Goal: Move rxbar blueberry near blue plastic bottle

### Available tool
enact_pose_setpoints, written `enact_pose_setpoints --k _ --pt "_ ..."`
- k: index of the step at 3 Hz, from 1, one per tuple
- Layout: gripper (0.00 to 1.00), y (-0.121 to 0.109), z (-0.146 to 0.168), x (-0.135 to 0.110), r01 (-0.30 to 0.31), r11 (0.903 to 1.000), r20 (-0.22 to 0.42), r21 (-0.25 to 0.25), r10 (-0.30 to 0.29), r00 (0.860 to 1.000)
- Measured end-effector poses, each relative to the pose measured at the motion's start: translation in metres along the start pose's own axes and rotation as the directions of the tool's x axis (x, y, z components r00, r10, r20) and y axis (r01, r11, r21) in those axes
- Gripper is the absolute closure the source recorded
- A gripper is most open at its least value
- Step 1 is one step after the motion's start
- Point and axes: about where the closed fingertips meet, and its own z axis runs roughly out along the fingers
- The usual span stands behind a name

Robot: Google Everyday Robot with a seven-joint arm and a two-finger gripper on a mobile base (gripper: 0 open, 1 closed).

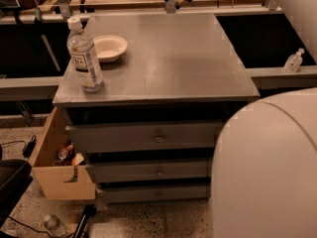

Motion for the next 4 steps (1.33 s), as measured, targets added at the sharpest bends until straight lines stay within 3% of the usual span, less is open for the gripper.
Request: enact_pose_setpoints --k 1,2,3,4 --pt "1.0 0.035 -0.038 0.005 0.023 0.9974 0.037 -0.069 -0.021 0.999" --pt "1.0 0.089 -0.051 0.017 0.059 0.9752 0.076 -0.213 -0.044 0.996" --pt "1.0 0.139 -0.041 0.024 0.085 0.9109 0.134 -0.404 -0.033 0.99" --pt "1.0 0.178 -0.018 0.023 0.102 0.8222 0.2 -0.56 0.015 0.98"
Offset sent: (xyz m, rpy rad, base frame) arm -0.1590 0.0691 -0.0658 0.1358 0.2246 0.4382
